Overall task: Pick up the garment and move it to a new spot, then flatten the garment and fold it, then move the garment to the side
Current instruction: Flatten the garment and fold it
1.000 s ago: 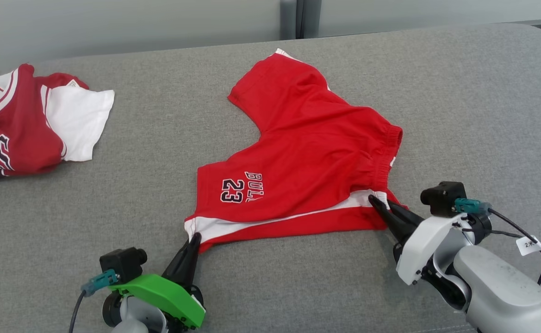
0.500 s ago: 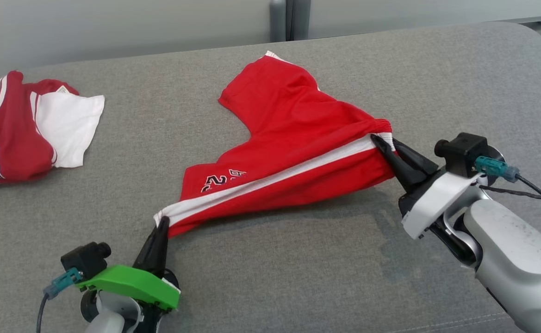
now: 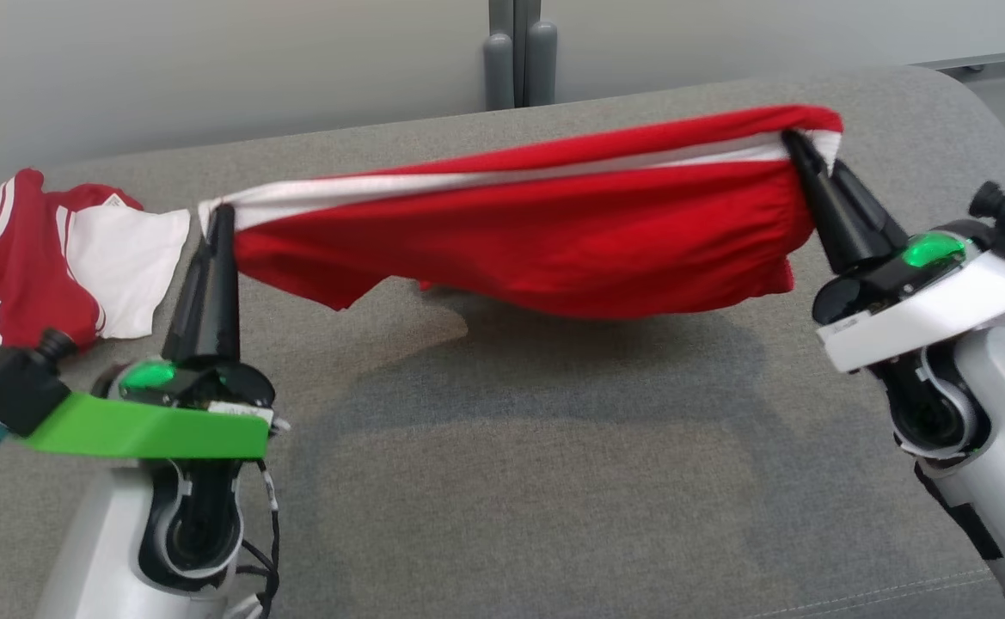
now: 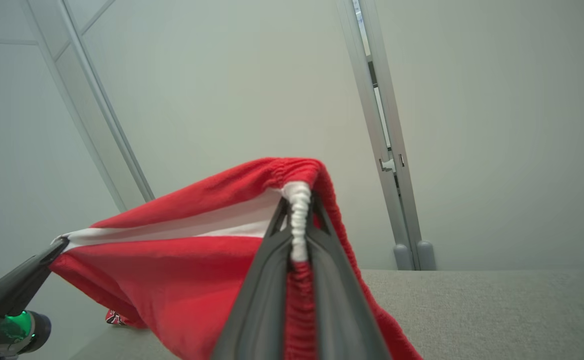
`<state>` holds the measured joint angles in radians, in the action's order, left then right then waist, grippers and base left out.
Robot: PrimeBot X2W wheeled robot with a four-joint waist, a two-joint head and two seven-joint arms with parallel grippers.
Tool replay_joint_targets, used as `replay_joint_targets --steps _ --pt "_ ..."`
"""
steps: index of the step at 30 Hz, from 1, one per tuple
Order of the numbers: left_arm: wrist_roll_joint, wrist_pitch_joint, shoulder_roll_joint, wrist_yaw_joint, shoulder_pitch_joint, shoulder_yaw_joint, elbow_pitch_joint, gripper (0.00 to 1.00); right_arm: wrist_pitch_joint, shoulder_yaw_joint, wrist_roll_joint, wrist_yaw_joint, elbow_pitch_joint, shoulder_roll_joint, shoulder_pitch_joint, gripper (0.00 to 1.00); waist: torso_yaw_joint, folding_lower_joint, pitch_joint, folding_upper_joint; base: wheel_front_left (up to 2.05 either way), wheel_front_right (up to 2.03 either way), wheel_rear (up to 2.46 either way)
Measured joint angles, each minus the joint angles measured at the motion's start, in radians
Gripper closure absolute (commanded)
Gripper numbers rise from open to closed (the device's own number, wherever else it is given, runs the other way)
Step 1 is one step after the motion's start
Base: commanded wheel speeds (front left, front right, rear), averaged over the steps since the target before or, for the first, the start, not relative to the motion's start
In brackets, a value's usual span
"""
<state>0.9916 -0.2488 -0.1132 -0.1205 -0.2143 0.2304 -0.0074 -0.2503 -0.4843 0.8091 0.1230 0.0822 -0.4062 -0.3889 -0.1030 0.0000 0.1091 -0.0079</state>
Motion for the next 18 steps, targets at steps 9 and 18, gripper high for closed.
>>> replay_joint_targets --steps 9,18 --pt "0.025 0.013 -0.061 -0.002 -0.114 -0.013 -0.365 1.0 0.005 0.127 0.136 0.0 -0.237 -0.061 0.0 1.0 0.012 0.0 -0.024 0.0 0.0 0.0 0.0" --pt "0.052 0.219 -0.118 0.122 -0.192 0.003 -0.116 1.0 0.309 -0.047 0.132 -0.024 -0.039 -0.067 -0.186 1.0 0.028 0.0 0.041 0.0 0.0 0.0 0.0"
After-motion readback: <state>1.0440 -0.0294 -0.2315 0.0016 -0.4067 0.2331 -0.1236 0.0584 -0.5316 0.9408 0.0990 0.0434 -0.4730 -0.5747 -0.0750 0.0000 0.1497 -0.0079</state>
